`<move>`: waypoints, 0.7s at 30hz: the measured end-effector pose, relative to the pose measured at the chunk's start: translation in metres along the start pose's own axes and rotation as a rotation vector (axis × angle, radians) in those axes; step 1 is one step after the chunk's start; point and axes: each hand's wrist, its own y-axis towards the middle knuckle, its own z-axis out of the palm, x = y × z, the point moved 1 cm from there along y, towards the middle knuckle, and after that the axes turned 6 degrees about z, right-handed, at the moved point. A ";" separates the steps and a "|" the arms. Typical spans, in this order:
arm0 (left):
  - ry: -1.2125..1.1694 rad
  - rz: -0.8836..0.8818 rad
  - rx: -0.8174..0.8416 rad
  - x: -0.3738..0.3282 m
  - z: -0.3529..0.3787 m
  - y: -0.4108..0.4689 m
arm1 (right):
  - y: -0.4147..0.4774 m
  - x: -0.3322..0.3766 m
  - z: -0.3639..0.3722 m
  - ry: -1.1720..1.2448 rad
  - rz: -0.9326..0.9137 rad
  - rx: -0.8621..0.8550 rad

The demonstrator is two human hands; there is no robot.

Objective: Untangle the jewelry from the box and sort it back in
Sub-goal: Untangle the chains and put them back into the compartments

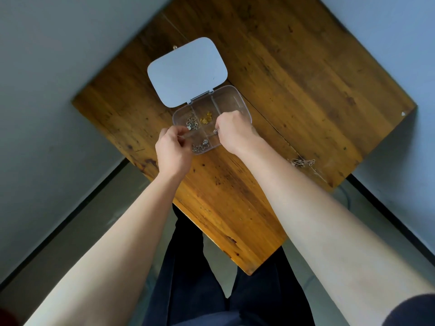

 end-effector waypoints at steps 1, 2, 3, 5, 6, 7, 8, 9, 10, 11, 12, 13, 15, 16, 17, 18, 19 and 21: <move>0.000 0.000 0.003 -0.001 0.000 0.000 | 0.002 0.002 0.002 -0.018 -0.022 0.033; 0.003 0.001 0.009 -0.001 -0.001 0.001 | 0.002 0.004 0.004 -0.017 -0.046 0.068; 0.008 0.003 0.013 -0.001 -0.001 0.001 | 0.001 0.005 0.005 -0.011 -0.068 0.091; 0.016 0.001 0.020 0.000 -0.002 0.001 | -0.005 0.003 0.005 0.051 -0.089 0.075; 0.016 -0.004 0.023 0.000 -0.002 0.001 | -0.010 -0.001 0.004 0.117 -0.087 0.042; 0.016 -0.009 0.026 0.000 -0.002 0.002 | -0.015 -0.007 0.003 0.191 -0.080 -0.005; 0.023 -0.014 0.027 0.000 -0.002 0.002 | -0.021 -0.016 0.002 0.260 -0.071 -0.062; 0.040 -0.014 0.029 -0.001 -0.001 0.002 | -0.028 -0.026 0.001 0.318 -0.060 -0.121; 0.066 -0.007 0.029 -0.003 0.001 0.001 | -0.035 -0.038 0.001 0.363 -0.044 -0.177; 0.098 0.012 0.027 -0.006 0.003 -0.001 | -0.042 -0.051 0.003 0.396 -0.019 -0.224; 0.131 0.046 0.019 -0.010 0.007 -0.005 | -0.050 -0.065 0.006 0.421 0.016 -0.258; 0.163 0.098 0.008 -0.014 0.011 -0.010 | -0.057 -0.079 0.011 0.440 0.060 -0.278; 0.235 0.246 -0.002 -0.024 0.023 -0.021 | -0.069 -0.107 0.026 0.453 0.180 -0.296; 0.267 0.320 0.006 -0.028 0.032 -0.028 | -0.075 -0.120 0.034 0.437 0.250 -0.304; 0.294 0.386 0.021 -0.034 0.041 -0.035 | -0.080 -0.133 0.042 0.407 0.320 -0.312; 0.317 0.447 0.048 -0.039 0.050 -0.042 | -0.085 -0.145 0.050 0.376 0.386 -0.321; 0.338 0.501 0.091 -0.044 0.060 -0.048 | -0.090 -0.156 0.057 0.354 0.444 -0.329; 0.382 0.590 0.227 -0.053 0.079 -0.060 | -0.099 -0.174 0.068 0.334 0.509 -0.337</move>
